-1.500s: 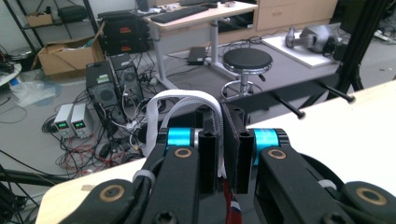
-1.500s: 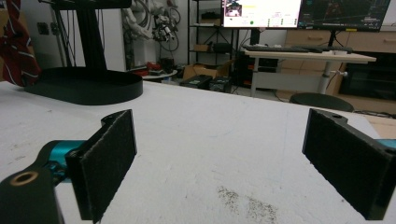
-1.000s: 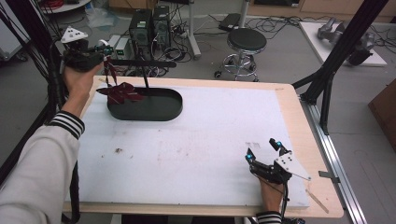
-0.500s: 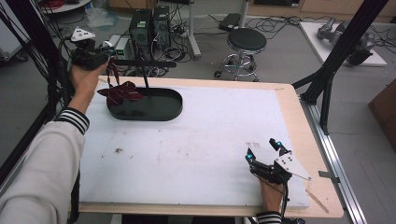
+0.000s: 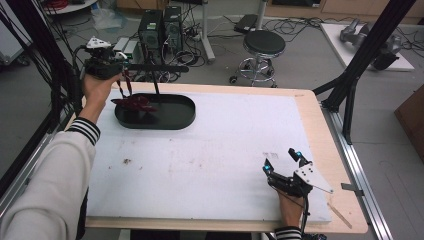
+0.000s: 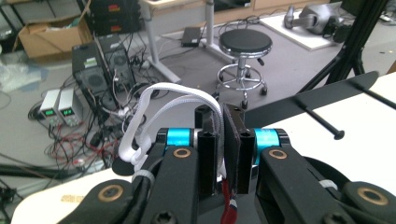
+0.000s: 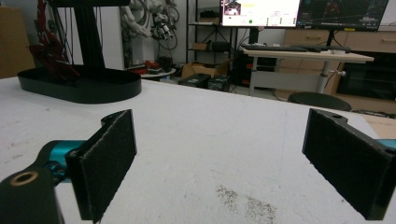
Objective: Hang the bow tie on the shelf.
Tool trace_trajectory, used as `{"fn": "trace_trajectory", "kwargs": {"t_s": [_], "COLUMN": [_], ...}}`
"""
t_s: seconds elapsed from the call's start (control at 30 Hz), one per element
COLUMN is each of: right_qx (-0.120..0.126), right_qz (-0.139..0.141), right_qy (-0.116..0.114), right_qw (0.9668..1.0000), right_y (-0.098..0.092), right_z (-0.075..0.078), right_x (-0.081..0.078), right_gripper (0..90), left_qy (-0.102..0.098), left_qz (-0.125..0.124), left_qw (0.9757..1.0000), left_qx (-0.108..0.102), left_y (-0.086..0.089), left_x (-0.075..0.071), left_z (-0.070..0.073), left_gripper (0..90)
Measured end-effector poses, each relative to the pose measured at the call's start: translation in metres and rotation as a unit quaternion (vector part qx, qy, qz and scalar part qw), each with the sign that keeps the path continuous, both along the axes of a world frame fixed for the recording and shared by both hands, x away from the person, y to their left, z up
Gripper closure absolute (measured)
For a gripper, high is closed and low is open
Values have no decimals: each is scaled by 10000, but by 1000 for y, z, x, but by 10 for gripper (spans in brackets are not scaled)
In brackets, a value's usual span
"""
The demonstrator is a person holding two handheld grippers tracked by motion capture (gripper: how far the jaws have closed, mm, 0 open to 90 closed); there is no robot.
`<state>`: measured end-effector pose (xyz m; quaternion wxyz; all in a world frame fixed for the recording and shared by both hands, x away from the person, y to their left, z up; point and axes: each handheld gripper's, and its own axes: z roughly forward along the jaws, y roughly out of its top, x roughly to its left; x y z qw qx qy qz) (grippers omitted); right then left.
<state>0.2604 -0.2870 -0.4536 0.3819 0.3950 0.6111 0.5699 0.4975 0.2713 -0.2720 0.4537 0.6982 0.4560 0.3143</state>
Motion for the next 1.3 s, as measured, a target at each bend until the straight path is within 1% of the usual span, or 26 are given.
{"fn": "trace_trajectory", "kwargs": {"t_s": [0.13, 0.17, 0.2, 0.23, 0.3, 0.33, 0.4, 0.47, 0.57, 0.63, 0.67, 0.7, 0.73, 0.77, 0.8, 0.83, 0.87, 0.97, 1.0, 1.1, 1.17, 1.2, 1.23, 1.27, 1.3], "right_qx": [0, 12, 13, 13, 3, -2, 4, 1, -2, -4, -5, -10, -9, -5, 3, 4, -18, 5, -4, 18, 7, 18, 16, 14, 7], "right_qz": [2, 2, 3, 3, -5, -3, -5, -4, -4, -9, -5, -12, -12, -3, 0, -3, -18, -3, 4, 18, 26, 28, 29, 30, 25], "right_qy": [2, 12, 12, 12, 12, 8, 9, 9, 7, 9, 5, 8, 6, 3, 5, 0, -31, -15, -30, 9, -6, 11, 8, 6, 2], "right_qw": [10000, 10000, 10000, 10000, 10000, 10000, 10000, 10000, 10000, 10000, 10000, 10000, 10000, 10000, 10000, 10000, 10000, 10000, 10000, 10000, 10000, 10000, 10000, 10000, 10000], "right_y": [0, 0, 1, 1, 1, 1, 1, 1, 1, 1, 1, 1, 1, 1, 0, 0, 0, 0, -1, 0, 0, 0, 0, 0, 0], "right_z": [0, 0, 0, 0, 0, 0, 0, 0, 0, 0, 0, 0, 0, 0, 0, 0, 0, 0, 0, 0, 0, 0, 0, 0, 0], "right_x": [0, 0, 0, 0, 0, 0, 0, 0, 0, 0, 0, 0, -1, 0, -1, -1, 0, 0, 0, -1, 0, -1, -1, -1, -1], "right_gripper": [89, 89, 90, 90, 89, 90, 89, 89, 89, 89, 89, 89, 89, 89, 89, 89, 90, 89, 89, 89, 89, 89, 89, 89, 89], "left_qy": [188, 201, 217, 228, 221, 210, 184, 161, -30, -154, -245, -332, -391, -465, -500, -552, -597, -881, -944, -1117, -1197, -1257, -1297, -1335, -1417], "left_qz": [-54, -41, -24, -13, -8, 48, 111, 175, 184, 107, 83, 23, -55, -199, -234, -264, -354, -529, -598, -943, -1103, -1169, -1231, -1330, -1373], "left_qw": [9998, 9998, 9997, 9997, 9997, 9997, 9997, 9997, 9998, 9998, 9996, 9994, 9990, 9984, 9981, 9977, 9971, 9936, 9927, 9874, 9843, 9822, 9806, 9783, 9760], "left_qx": [33, 37, 62, 90, 81, 88, 71, 69, 46, -58, -68, -125, -214, -270, -269, -292, -307, -464, -463, -609, -684, -767, -802, -860, -921], "left_y": [1, 1, 1, 1, 1, 0, 1, 2, 4, 6, 7, 8, 9, 10, 11, 11, 12, 14, 14, 17, 20, 22, 24, 26, 28], "left_x": [1, 1, 1, 1, 0, 0, -1, -2, -5, -7, -9, -10, -12, -15, -17, -20, -23, -36, -40, -57, -69, -76, -82, -93, -103], "left_z": [-2, -2, -2, -2, -1, 0, 1, 2, 2, 2, 2, 2, 2, 1, 1, 0, -1, -3, -4, -10, -19, -24, -28, -35, -42], "left_gripper": [824, 809, 766, 766, 744, 723, 646, 590, 470, 388, 337, 286, 258, 223, 156, 144, 143, 132, 127, 122, 105, 101, 101, 101, 101]}}
